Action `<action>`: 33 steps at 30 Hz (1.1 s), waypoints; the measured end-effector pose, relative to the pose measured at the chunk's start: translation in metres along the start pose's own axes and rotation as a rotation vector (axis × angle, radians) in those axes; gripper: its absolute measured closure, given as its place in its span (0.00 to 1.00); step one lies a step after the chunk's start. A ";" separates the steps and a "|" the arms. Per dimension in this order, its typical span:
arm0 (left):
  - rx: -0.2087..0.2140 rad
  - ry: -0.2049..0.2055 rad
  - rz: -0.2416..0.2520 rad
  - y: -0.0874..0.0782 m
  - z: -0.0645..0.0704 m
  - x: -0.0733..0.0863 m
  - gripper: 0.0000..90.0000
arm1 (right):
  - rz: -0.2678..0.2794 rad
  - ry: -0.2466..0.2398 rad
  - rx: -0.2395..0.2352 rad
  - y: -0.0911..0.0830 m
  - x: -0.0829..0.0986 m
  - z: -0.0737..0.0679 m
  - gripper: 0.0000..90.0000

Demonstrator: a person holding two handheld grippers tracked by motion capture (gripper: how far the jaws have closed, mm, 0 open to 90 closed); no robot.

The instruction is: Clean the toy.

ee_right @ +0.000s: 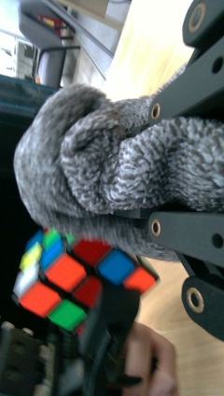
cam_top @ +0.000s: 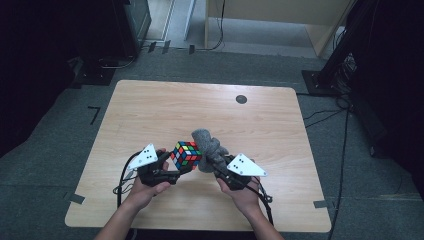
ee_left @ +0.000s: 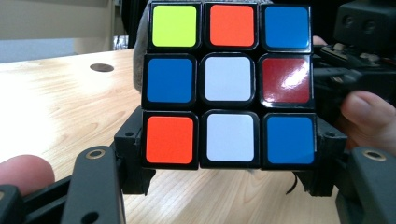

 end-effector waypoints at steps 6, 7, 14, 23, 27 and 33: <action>0.000 -0.032 0.036 -0.005 -0.004 -0.003 0.38 | -0.117 -0.031 -0.122 0.013 0.017 -0.013 0.86; -0.007 -0.022 0.036 -0.006 -0.004 -0.003 0.38 | -0.144 -0.047 -0.143 0.016 0.020 -0.017 0.86; -0.022 0.009 0.014 -0.005 -0.003 -0.002 0.38 | -0.059 0.063 0.042 0.007 0.012 0.008 0.85; -0.004 -0.003 0.036 -0.005 -0.001 -0.003 0.38 | -0.090 -0.004 -0.115 0.013 0.018 -0.011 0.85; -0.022 0.002 0.042 -0.007 -0.003 -0.005 0.38 | -0.186 -0.050 -0.201 0.021 0.027 -0.023 0.85; -0.023 0.002 0.020 -0.005 -0.003 -0.002 0.38 | -0.073 0.048 -0.029 0.010 0.015 0.002 0.85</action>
Point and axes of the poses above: each handheld gripper's, and its own axes: y roughly forward along the jaws, x roughly out of its underside, z roughly to its right, the point moved 1 cm from there along y, roughly forward along the jaws, and after that the axes turned 4 degrees about z, right-handed, at the moved point
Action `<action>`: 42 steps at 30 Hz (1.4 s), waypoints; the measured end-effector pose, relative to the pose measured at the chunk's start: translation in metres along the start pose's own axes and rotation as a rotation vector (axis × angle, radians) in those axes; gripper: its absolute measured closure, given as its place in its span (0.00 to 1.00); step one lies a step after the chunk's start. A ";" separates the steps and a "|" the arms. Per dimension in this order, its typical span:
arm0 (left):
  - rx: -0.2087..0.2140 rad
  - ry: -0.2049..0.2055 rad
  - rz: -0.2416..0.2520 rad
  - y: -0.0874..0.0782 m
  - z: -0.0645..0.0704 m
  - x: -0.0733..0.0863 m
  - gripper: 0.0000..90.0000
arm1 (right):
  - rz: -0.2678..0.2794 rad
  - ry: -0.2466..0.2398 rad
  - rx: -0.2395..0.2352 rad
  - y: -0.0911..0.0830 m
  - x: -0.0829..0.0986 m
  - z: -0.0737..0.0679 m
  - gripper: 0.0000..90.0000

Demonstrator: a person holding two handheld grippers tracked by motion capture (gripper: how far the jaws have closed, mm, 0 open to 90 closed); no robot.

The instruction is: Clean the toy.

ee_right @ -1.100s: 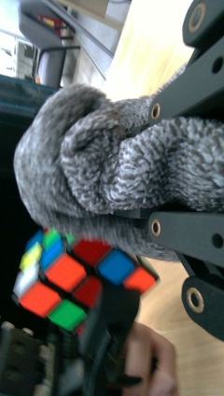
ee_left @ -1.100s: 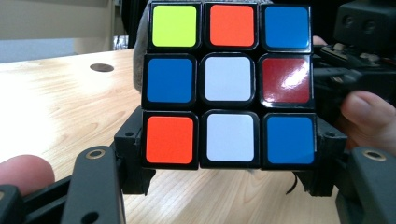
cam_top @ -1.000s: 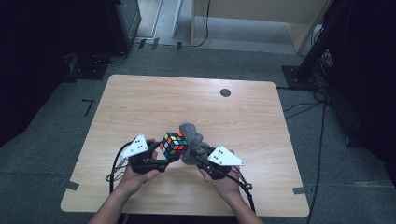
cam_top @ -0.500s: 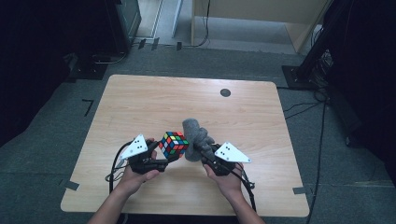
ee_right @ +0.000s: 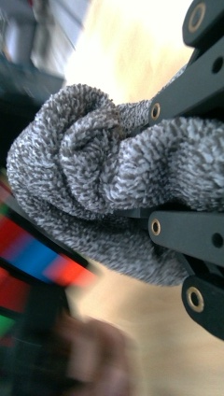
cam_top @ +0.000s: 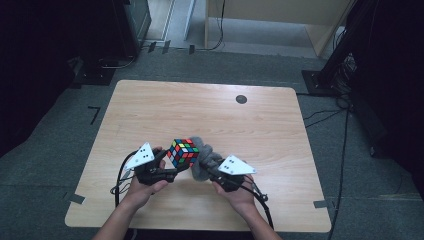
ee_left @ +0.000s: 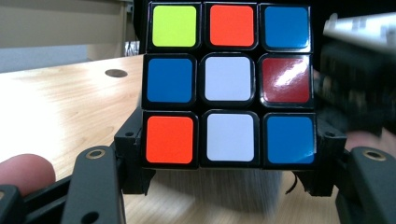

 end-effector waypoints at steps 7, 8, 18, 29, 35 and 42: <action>0.008 -0.015 0.009 0.000 0.001 0.000 0.38 | -0.044 -0.110 -0.088 0.007 0.007 -0.019 0.85; 0.006 -0.019 0.017 -0.001 0.000 -0.001 0.38 | -0.063 -0.124 -0.113 0.009 0.009 -0.022 0.85; -0.018 -0.011 0.014 -0.004 -0.003 -0.001 0.38 | -0.024 -0.105 0.002 0.004 0.006 -0.011 0.84; 0.017 -0.014 0.034 -0.004 -0.001 -0.004 0.38 | -0.062 -0.167 -0.104 0.012 0.014 -0.033 0.83; 0.002 -0.012 0.020 -0.005 -0.002 -0.003 0.38 | -0.044 -0.073 -0.010 0.008 0.010 -0.015 0.82; 0.041 -0.013 -0.001 0.004 0.005 0.001 0.38 | 0.041 -0.033 -0.011 -0.002 0.000 -0.008 0.83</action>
Point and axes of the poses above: each handheld gripper's, and its own axes: y roughly forward along the jaws, x roughly out of its underside, z roughly to its right, the point moved 1 cm from there along y, roughly forward along the jaws, and after that the axes turned 4 degrees about z, right-handed, at the moved point
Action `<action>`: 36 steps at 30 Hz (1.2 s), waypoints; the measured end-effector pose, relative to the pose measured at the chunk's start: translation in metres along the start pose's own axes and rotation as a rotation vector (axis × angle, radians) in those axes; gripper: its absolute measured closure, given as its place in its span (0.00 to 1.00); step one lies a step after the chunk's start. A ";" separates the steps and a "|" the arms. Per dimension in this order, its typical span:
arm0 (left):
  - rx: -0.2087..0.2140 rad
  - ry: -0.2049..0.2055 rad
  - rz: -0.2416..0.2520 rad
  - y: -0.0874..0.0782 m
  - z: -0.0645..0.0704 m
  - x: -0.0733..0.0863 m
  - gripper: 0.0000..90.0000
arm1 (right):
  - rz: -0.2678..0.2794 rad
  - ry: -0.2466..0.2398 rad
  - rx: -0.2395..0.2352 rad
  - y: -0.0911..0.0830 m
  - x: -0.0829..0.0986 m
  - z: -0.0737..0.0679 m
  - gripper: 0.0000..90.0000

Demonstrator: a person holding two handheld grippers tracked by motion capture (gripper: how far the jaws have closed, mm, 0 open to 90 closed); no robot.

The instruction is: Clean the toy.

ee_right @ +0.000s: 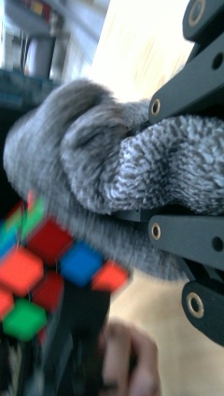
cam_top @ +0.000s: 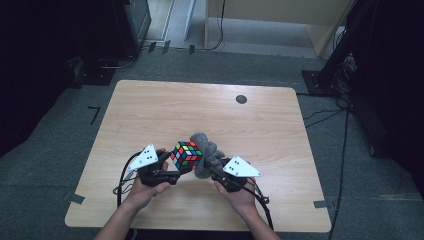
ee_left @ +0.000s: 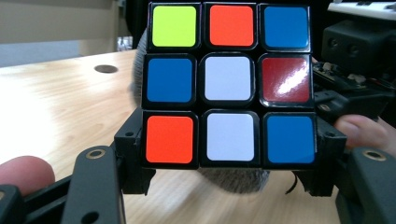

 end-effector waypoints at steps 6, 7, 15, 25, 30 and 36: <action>-0.018 -0.018 0.021 -0.006 -0.006 -0.004 0.38 | -0.135 -0.098 -0.163 0.015 0.015 -0.025 0.83; -0.020 -0.015 0.020 -0.006 -0.006 -0.004 0.38 | -0.151 -0.121 -0.177 0.017 0.017 -0.029 0.83; -0.021 -0.008 -0.002 -0.004 -0.005 -0.002 0.38 | -0.019 0.036 0.041 -0.003 0.003 0.012 0.83; 0.005 -0.042 0.030 -0.005 -0.004 -0.004 0.38 | -0.105 -0.111 -0.134 0.010 0.011 -0.020 0.83; -0.016 -0.039 0.033 -0.007 -0.006 -0.004 0.38 | -0.156 -0.159 -0.110 0.014 0.012 -0.022 0.83; -0.002 -0.026 0.001 -0.002 -0.002 -0.002 0.38 | 0.011 -0.002 0.045 -0.006 -0.004 0.012 0.83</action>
Point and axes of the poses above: each handheld gripper's, and its own axes: y roughly forward along the jaws, x roughly out of its underside, z roughly to its right, the point moved 1 cm from there along y, roughly forward along the jaws, and after that the axes turned 4 degrees about z, right-handed, at the moved point
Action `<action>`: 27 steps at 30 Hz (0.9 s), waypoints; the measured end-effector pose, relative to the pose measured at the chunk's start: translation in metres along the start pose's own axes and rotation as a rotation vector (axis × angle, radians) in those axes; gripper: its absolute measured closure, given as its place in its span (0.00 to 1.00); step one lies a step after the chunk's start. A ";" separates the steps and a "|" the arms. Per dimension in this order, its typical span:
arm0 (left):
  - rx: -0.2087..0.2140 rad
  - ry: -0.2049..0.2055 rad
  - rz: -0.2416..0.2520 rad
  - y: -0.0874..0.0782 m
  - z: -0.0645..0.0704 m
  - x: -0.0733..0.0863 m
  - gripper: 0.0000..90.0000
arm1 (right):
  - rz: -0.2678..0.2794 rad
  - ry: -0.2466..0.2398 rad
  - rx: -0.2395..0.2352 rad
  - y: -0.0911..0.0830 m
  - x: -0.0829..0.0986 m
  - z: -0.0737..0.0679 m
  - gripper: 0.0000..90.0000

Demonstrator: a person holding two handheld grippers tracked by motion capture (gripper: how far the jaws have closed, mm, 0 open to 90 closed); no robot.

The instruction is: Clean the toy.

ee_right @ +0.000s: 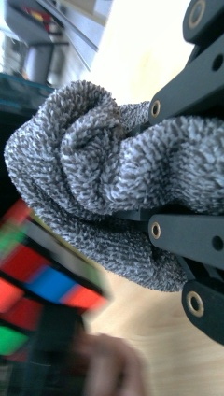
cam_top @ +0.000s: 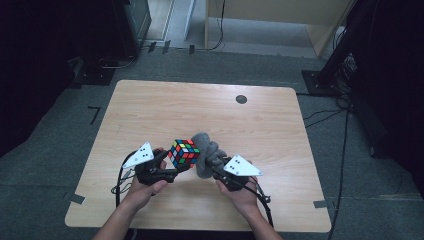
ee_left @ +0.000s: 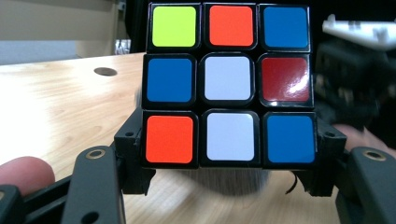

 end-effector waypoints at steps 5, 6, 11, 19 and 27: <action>0.012 -0.014 -0.001 0.003 0.002 0.001 0.38 | -0.063 -0.079 -0.081 0.007 0.007 -0.017 0.84; 0.012 -0.010 0.000 0.002 0.001 0.000 0.38 | -0.085 -0.099 -0.106 0.010 0.010 -0.021 0.84; -0.026 -0.016 -0.002 -0.001 -0.003 -0.002 0.38 | -0.189 -0.108 -0.094 0.021 0.019 -0.025 0.77; -0.064 -0.041 0.004 -0.006 -0.010 -0.004 0.38 | -0.125 -0.064 0.027 0.012 0.013 0.006 0.43; -0.095 -0.060 -0.014 -0.006 -0.015 -0.003 0.38 | -0.163 -0.109 0.085 0.009 0.008 0.014 0.37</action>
Point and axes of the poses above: each handheld gripper's, and its own axes: y roughly forward along the jaws, x roughly out of its underside, z roughly to its right, the point moved 1 cm from there along y, roughly forward along the jaws, and after that the axes turned 4 degrees about z, right-handed, at the moved point
